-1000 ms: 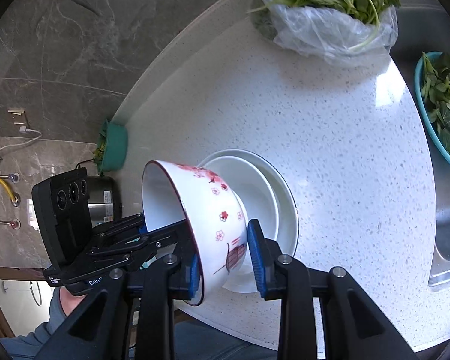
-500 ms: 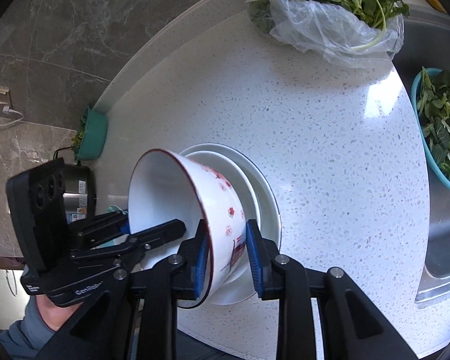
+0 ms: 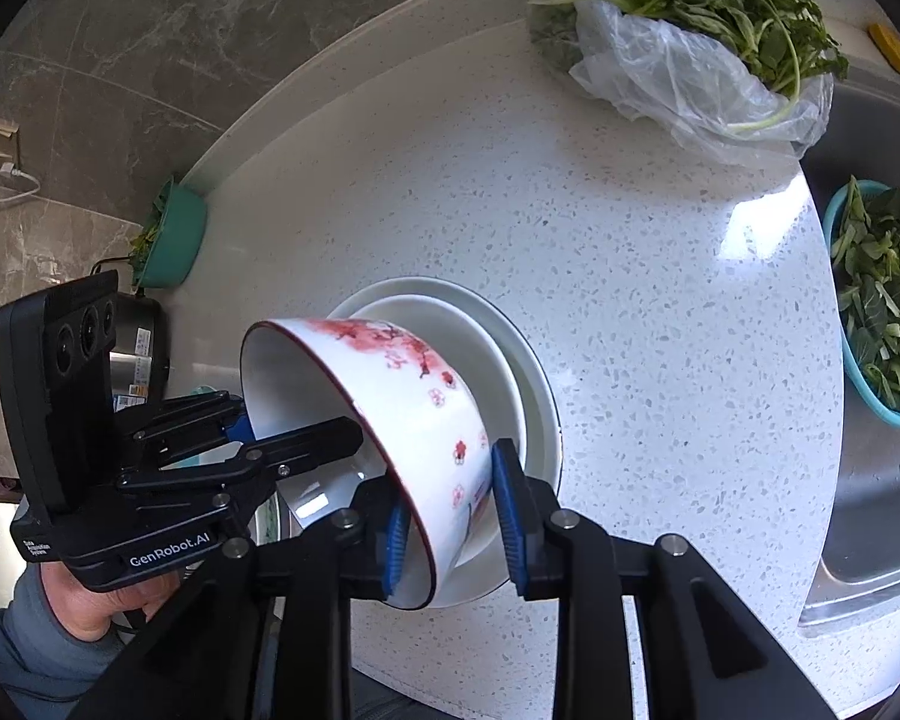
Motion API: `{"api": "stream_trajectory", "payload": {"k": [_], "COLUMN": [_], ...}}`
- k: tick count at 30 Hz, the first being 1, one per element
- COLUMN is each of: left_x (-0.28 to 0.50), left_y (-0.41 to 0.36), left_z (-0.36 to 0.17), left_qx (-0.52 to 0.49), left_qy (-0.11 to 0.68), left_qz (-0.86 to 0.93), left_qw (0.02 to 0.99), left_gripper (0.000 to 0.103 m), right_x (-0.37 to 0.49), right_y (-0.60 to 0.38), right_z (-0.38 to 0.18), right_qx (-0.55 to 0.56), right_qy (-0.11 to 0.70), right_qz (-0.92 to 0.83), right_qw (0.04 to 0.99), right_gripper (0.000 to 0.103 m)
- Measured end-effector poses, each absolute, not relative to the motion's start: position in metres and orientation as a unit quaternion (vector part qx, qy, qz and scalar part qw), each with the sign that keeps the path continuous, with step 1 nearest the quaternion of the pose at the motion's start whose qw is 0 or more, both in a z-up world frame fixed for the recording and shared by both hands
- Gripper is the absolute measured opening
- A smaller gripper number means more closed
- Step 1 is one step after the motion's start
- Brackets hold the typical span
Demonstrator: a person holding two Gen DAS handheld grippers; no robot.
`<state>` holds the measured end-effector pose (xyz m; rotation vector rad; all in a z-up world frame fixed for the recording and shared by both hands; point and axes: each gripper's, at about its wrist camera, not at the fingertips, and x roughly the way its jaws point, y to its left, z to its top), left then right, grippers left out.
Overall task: Organize plates and bowls
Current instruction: 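Lower the floral bowl into the white bowl and open both grippers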
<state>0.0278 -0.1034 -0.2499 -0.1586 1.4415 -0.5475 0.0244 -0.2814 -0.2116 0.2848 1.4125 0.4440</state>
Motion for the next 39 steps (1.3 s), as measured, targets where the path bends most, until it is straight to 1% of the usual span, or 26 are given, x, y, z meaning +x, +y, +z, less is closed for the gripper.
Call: {"api": "stream_trajectory", "payload": {"k": [2, 5, 8, 12, 16, 21, 22, 23, 24, 25, 32, 39], "left_x": [0.027, 0.027, 0.028, 0.028, 0.028, 0.027, 0.027, 0.027, 0.026, 0.025, 0.018, 0.012], "left_y": [-0.102, -0.102, -0.102, -0.102, -0.102, -0.100, -0.099, -0.098, -0.096, -0.096, -0.087, -0.068], "left_z": [-0.250, -0.250, -0.250, -0.250, -0.250, -0.249, -0.249, -0.249, -0.249, -0.249, -0.238, -0.223], "left_qx": [-0.074, -0.076, -0.079, -0.081, -0.087, -0.104, -0.108, -0.112, -0.115, -0.117, -0.127, -0.148], "left_qy": [0.650, 0.649, 0.648, 0.647, 0.646, 0.640, 0.639, 0.639, 0.637, 0.637, 0.620, 0.593], "left_qz": [-0.248, -0.246, -0.246, -0.245, -0.244, -0.239, -0.238, -0.237, -0.234, -0.233, -0.230, -0.224], "left_qw": [0.715, 0.716, 0.716, 0.717, 0.718, 0.723, 0.723, 0.723, 0.725, 0.726, 0.739, 0.759], "left_gripper": [0.021, 0.021, 0.021, 0.021, 0.021, 0.023, 0.023, 0.023, 0.023, 0.023, 0.023, 0.023], "right_x": [0.026, 0.024, 0.023, 0.022, 0.021, 0.014, 0.012, 0.013, 0.014, 0.015, 0.021, 0.021], "right_y": [-0.286, -0.290, -0.292, -0.290, -0.280, -0.256, -0.252, -0.252, -0.254, -0.256, -0.259, -0.252], "right_z": [-0.212, -0.211, -0.209, -0.206, -0.202, -0.199, -0.198, -0.198, -0.199, -0.200, -0.206, -0.211], "right_qx": [0.146, 0.167, 0.168, 0.156, 0.117, 0.037, 0.026, 0.023, 0.026, 0.031, 0.033, 0.018], "right_qy": [0.641, 0.640, 0.640, 0.640, 0.636, 0.619, 0.614, 0.612, 0.611, 0.611, 0.622, 0.628], "right_qz": [0.197, 0.198, 0.196, 0.190, 0.184, 0.176, 0.178, 0.179, 0.179, 0.178, 0.177, 0.173], "right_qw": [0.728, 0.724, 0.724, 0.728, 0.740, 0.765, 0.768, 0.770, 0.771, 0.771, 0.762, 0.759], "right_gripper": [0.029, 0.032, 0.035, 0.035, 0.035, 0.036, 0.035, 0.031, 0.023, 0.020, 0.015, 0.016]}}
